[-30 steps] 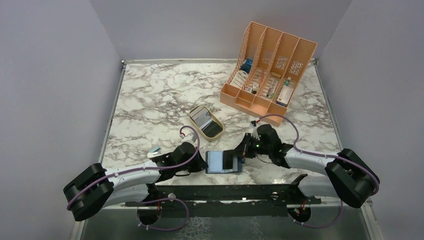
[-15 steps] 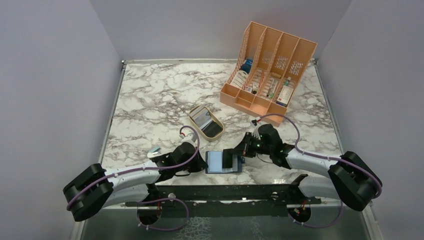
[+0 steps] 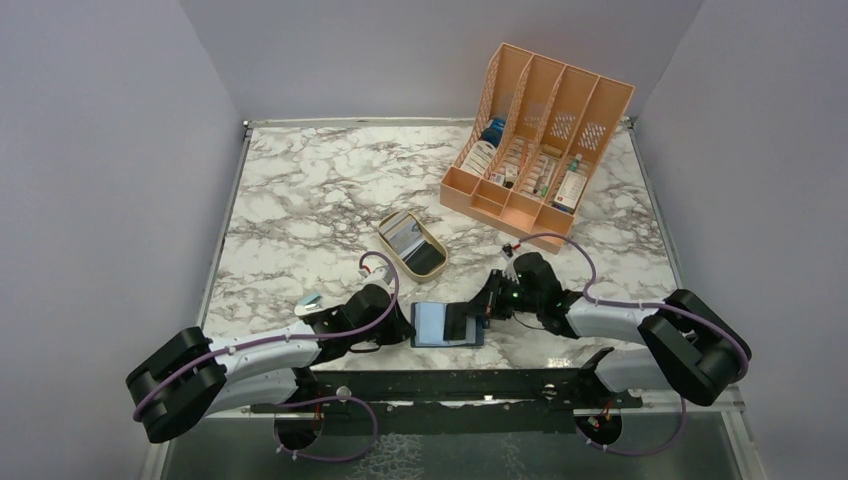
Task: Put the credit cards into the card holder
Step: Insert the credit card into the card holder.
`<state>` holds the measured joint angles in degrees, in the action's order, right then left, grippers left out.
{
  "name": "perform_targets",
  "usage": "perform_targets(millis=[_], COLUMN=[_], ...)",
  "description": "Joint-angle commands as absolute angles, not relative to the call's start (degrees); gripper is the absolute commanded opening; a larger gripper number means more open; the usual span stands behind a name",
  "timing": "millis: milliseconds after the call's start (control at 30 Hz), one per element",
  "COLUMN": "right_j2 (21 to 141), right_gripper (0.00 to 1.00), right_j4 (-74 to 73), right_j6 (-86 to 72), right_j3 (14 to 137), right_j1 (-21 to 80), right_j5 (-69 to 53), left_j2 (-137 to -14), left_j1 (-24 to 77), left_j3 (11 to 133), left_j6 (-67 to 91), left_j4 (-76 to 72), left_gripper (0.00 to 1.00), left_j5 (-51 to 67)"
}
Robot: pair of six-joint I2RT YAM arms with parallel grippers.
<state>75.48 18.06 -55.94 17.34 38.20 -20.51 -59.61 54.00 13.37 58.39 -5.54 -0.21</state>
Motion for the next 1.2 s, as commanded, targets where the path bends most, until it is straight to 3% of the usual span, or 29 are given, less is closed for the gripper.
perform_targets(millis=[0,1167], right_j2=[76.11,81.39], right_gripper=[0.01,0.01], right_j4=[20.5,21.78], right_j6=[-55.51,-46.8], right_j3=[16.45,20.76], right_j1=[37.97,37.97], right_j5=[-20.92,-21.16], left_j2=[-60.11,-58.76], left_j1=[53.8,53.81], left_j3=[13.68,12.6], left_j6=[57.88,58.75], left_j4=[-5.97,-6.41], left_gripper=[0.03,0.03], left_j5=[1.22,1.55])
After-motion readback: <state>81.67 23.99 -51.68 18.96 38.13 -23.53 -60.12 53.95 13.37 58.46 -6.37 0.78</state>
